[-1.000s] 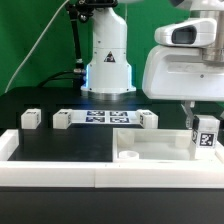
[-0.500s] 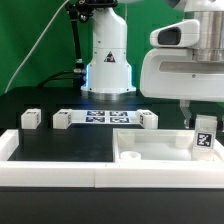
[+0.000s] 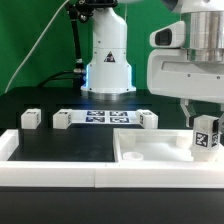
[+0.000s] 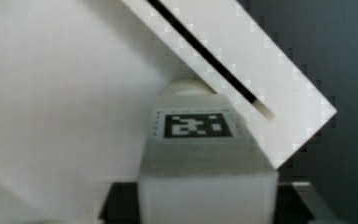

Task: Assemble one leg

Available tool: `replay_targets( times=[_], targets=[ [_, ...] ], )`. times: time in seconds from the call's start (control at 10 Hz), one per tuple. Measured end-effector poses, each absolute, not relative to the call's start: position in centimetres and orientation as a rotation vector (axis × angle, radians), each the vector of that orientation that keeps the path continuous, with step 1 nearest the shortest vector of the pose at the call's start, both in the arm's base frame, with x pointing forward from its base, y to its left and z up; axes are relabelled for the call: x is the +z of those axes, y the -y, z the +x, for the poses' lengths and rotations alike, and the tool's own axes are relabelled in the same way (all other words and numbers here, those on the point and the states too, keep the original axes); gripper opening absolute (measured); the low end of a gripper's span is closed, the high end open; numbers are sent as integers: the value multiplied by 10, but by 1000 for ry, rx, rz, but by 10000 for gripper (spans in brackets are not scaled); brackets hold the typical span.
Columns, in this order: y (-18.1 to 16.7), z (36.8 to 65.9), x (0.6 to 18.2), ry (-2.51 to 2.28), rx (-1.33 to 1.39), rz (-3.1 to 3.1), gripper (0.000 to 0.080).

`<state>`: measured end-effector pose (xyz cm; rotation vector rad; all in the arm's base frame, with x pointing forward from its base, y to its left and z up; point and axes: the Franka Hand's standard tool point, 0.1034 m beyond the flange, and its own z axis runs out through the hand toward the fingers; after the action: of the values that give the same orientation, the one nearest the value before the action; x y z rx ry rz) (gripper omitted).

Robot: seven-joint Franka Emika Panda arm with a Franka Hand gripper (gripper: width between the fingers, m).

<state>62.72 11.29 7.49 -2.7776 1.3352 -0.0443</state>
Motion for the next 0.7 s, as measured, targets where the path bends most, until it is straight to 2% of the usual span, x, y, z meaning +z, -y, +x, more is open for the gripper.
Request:
replay_targets(
  times=[0.3, 0.7],
  targets=[
    [-114, 626, 75, -1684, -30, -2567, 291],
    [-114, 626, 75, -1823, -9, -2464, 291]
  ],
)
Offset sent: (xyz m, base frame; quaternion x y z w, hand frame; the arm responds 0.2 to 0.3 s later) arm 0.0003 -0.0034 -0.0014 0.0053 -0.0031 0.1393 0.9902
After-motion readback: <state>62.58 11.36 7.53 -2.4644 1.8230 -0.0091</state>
